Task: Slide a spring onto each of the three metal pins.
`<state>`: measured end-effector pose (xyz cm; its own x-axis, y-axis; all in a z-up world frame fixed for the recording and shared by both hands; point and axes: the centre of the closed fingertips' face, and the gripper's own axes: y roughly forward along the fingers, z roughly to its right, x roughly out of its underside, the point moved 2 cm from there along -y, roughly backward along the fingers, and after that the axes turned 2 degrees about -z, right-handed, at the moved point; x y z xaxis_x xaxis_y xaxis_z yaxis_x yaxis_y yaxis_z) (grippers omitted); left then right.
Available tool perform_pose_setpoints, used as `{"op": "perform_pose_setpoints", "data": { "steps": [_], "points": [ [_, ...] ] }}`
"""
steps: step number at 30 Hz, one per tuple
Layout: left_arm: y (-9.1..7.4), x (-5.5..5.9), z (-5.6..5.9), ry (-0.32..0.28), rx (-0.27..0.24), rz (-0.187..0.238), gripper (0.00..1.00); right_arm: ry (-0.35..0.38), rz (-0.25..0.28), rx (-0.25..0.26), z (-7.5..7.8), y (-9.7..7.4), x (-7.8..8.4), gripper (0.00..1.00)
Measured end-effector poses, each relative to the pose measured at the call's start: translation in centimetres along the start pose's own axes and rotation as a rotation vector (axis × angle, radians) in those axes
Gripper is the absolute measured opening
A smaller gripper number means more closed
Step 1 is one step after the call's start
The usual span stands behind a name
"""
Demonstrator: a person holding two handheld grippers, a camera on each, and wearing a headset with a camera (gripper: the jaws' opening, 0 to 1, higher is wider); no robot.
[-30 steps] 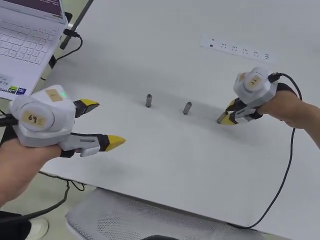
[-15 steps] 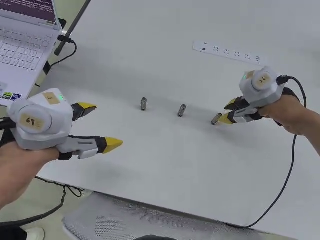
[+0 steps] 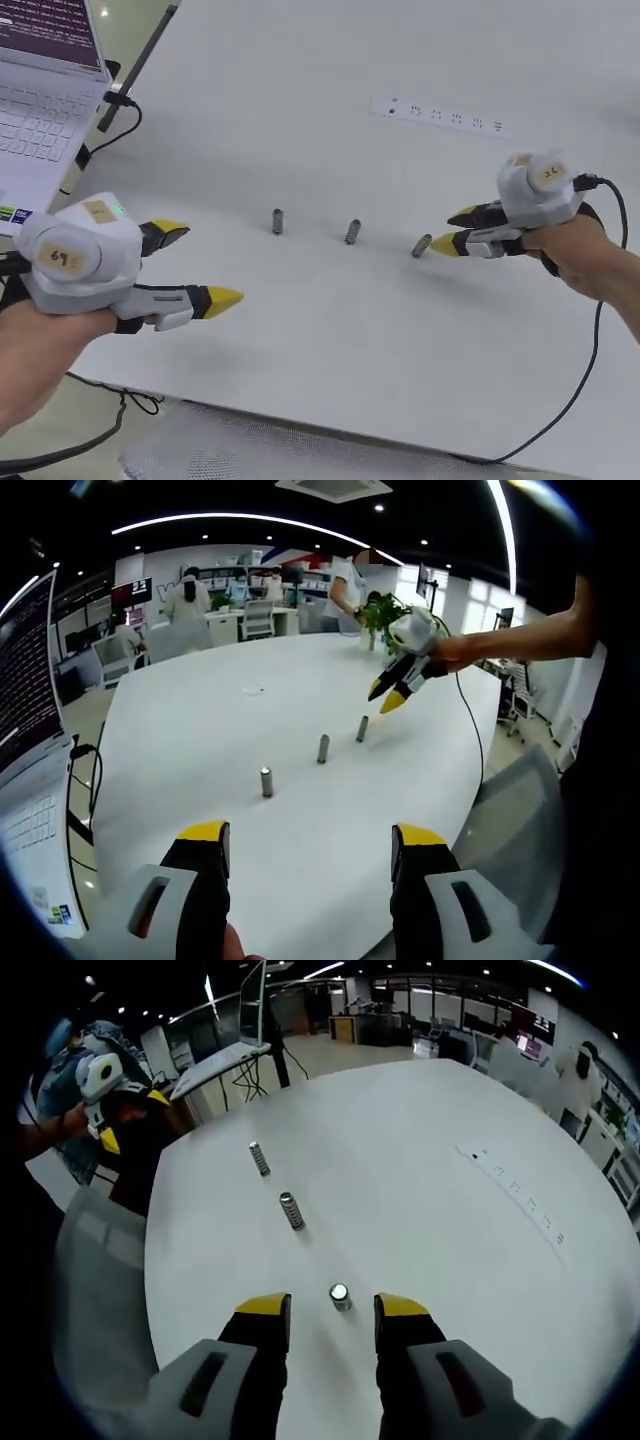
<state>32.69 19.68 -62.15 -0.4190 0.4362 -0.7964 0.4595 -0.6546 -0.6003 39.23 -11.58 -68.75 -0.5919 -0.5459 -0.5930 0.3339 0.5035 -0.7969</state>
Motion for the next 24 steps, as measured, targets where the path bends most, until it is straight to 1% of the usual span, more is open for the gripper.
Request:
{"op": "perform_pose_setpoints", "data": {
  "steps": [4, 10, 16, 24],
  "points": [
    [0.1, -0.1, 0.0, 0.000, 0.002, 0.002, 0.61, 0.026, 0.026, 0.008, -0.3, -0.5, 0.3, 0.33],
    [0.2, -0.1, 0.0, -0.003, 0.003, 0.004, 0.61, 0.047, 0.058, 0.015, -1.0, -1.3, 0.6, 0.36],
    [0.4, -0.2, 0.0, -0.002, 0.008, 0.002, 0.61, 0.047, 0.070, 0.025, -2.3, -2.2, 1.4, 0.40],
    [0.5, -0.4, -0.1, -0.005, 0.009, 0.008, 0.61, 0.075, 0.118, 0.055, -3.8, -3.8, 2.1, 0.46]
  ]
}}
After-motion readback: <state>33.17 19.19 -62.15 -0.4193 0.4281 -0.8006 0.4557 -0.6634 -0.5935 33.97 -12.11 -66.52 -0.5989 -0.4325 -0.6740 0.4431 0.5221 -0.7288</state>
